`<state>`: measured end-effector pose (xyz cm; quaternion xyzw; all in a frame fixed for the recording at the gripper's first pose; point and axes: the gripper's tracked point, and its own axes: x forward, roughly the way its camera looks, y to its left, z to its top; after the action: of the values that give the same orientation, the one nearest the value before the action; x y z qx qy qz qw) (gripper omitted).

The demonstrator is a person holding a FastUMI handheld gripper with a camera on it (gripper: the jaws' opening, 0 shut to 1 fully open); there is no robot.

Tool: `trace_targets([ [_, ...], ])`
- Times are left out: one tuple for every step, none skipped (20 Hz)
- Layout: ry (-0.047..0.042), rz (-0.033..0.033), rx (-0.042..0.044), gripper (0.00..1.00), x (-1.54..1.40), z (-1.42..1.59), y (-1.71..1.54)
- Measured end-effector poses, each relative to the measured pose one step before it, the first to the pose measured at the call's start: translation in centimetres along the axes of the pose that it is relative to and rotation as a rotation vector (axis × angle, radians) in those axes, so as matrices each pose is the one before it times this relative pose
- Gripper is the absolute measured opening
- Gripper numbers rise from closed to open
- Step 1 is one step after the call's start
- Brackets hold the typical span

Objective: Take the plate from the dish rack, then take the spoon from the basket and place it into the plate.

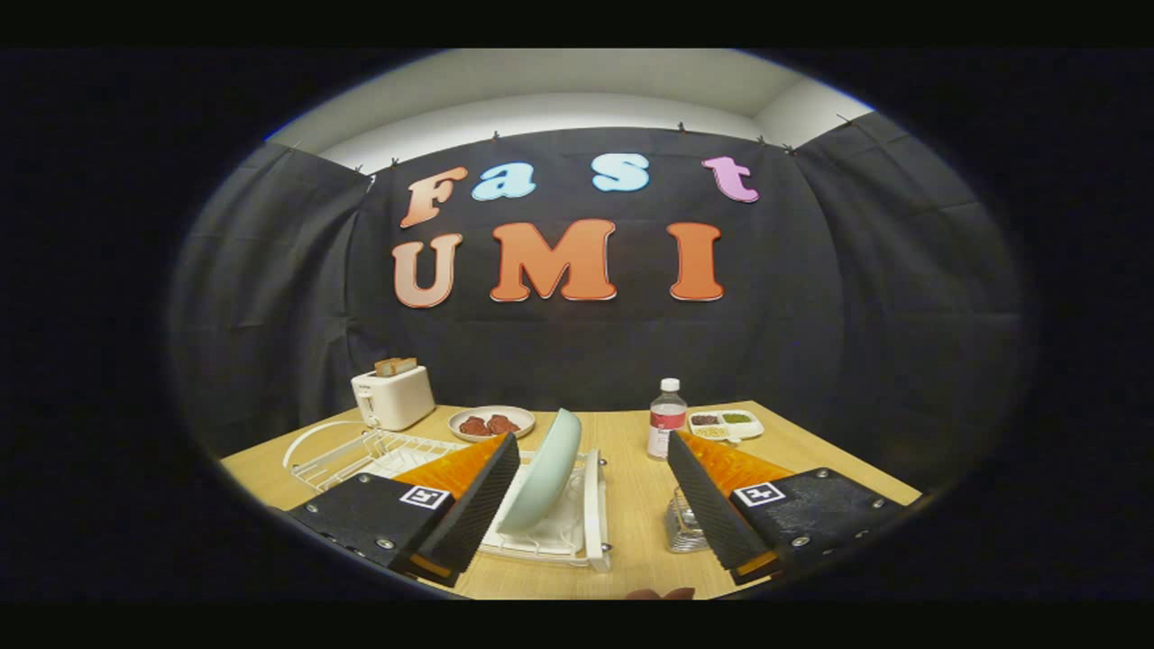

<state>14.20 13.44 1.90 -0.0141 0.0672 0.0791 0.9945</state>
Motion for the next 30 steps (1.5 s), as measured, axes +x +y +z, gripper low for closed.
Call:
trace_targets([
  [0.01544,0.00571,0.00339,0.99,1.129,-0.093,0.48],
  [0.02828,-0.0077,-0.00356,0.98,1.019,-0.528,0.072],
  [0.0262,-0.00651,-0.00953,0.98,0.921,-0.48,0.091],
  [0.02012,-0.00317,-0.00529,0.99,0.622,-0.25,0.237],
  [0.01837,-0.00581,-0.00025,0.99,0.651,-0.399,0.043],
  [0.01916,-0.01148,-0.00161,0.99,0.522,-0.442,-0.121],
  [0.00807,-0.0045,-0.00833,0.99,0.452,-0.271,0.029],
  [0.01127,-0.01277,-0.0102,0.99,0.399,-0.4,-0.136],
  [0.01677,-0.00258,-0.00203,0.99,0.393,-0.469,-0.071],
  [0.02745,0.00022,0.00353,0.99,0.626,-0.771,0.14],
  [0.03181,-0.00518,0.00623,0.98,0.35,-0.721,0.125],
  [0.03062,-0.00058,0.00493,0.97,0.401,-0.752,0.044],
  [0.02626,0.00707,0.00564,0.9,0.214,-0.503,0.413],
  [0.02189,0.00579,0.0077,0.81,0.197,-0.357,0.366],
  [0.01181,0.01015,0.00093,0.73,0.264,-0.157,0.351],
  [0.00879,-0.00864,-0.00219,0.64,-0.09,-0.071,0.114],
  [0.01162,-0.00704,-0.01283,0.42,0.831,-0.194,0.042],
  [0.01648,-0.01026,-0.03128,0.41,-0.728,-0.101,-0.291],
  [0.01938,-0.01688,-0.01437,0.4,-0.351,-0.184,-0.339],
  [0.01339,-0.01272,0.00042,0.39,0.098,-0.107,-0.044],
  [0.01745,-0.02029,0.00741,0.38,0.122,-0.163,-0.219],
  [0.01471,-0.01497,0.01725,0.37,0.134,-0.031,-0.373],
  [0.0052,-0.01604,0.01209,0.36,0.048,0.052,-0.075],
  [0.01897,-0.02338,0.01705,0.35,-0.013,-0.076,-0.258],
  [0.00909,-0.00646,0.00548,0.33,-0.039,0.032,0.02],
  [-0.01262,-0.00625,0.00901,0.31,0.044,0.49,0.018],
  [-0.00689,-0.02098,0.00251,0.29,-0.079,0.311,-0.134],
  [-0.00975,-0.02837,-0.01027,0.26,-0.067,0.586,-0.269],
  [-0.01889,-0.01475,-0.00825,0.23,-0.185,0.797,0.017],
  [-0.01563,-0.0143,-0.01962,0.23,-0.153,0.683,0.177],
])
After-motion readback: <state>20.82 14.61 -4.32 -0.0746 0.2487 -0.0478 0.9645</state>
